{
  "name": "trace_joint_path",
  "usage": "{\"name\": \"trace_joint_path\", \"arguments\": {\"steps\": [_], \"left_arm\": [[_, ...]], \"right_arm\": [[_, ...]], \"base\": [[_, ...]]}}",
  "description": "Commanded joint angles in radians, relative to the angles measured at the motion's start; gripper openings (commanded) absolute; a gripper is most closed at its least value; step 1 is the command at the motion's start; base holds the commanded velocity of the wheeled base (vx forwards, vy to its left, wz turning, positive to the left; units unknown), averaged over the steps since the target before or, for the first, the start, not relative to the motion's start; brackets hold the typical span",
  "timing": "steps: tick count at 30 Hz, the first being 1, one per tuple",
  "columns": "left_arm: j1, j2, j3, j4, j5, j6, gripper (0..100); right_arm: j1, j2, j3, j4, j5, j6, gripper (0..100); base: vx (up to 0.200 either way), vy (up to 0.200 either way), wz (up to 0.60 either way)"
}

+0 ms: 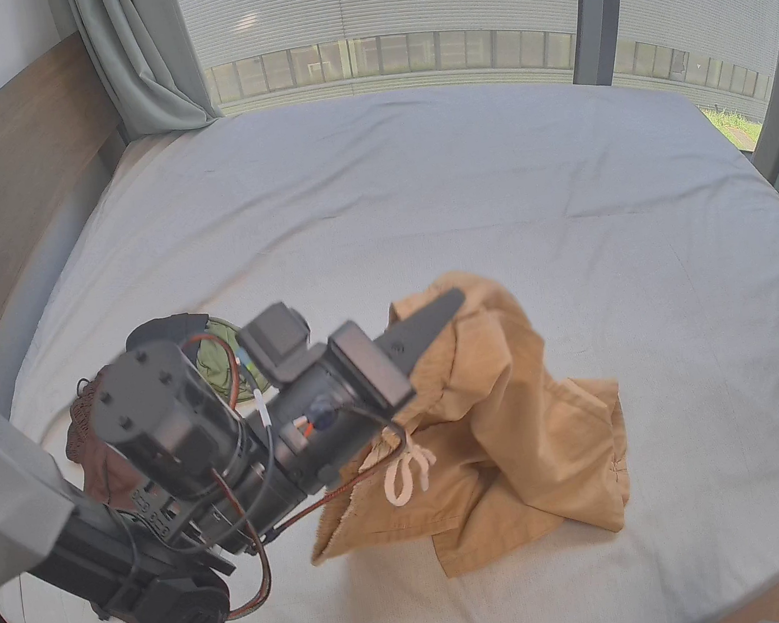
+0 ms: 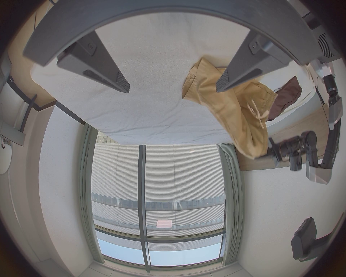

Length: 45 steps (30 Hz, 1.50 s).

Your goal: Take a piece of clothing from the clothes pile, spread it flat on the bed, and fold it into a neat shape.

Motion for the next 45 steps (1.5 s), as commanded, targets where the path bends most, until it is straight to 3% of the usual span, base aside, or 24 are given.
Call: {"name": "trace_joint_path", "arguments": {"steps": [1, 14, 22, 29, 37, 45], "left_arm": [[0.064, 0.127, 0.121, -0.039, -0.029, 0.067, 0], [0.150, 0.121, 0.141, -0.039, -0.019, 0.076, 0], [0.233, 0.118, 0.172, -0.041, 0.060, 0.082, 0], [0.299, 0.133, 0.195, -0.039, 0.063, 0.125, 0], [0.396, 0.219, 0.190, -0.039, 0.051, 0.277, 0], [0.429, 0.233, 0.193, -0.039, 0.053, 0.280, 0]], "right_arm": [[0.001, -0.016, 0.018, 0.000, 0.001, 0.000, 100], [0.001, -0.016, 0.018, 0.000, 0.001, 0.000, 100], [0.001, -0.016, 0.018, 0.000, 0.001, -0.002, 100], [0.002, -0.016, 0.018, 0.000, 0.001, -0.002, 100], [0.001, -0.016, 0.018, 0.000, 0.002, -0.006, 100], [0.001, -0.016, 0.018, 0.000, 0.002, -0.008, 100]], "base": [[0.000, 0.000, 0.00], [0.000, 0.000, 0.00], [0.000, 0.000, 0.00], [0.000, 0.000, 0.00], [0.000, 0.000, 0.00], [0.000, 0.000, 0.00]]}}
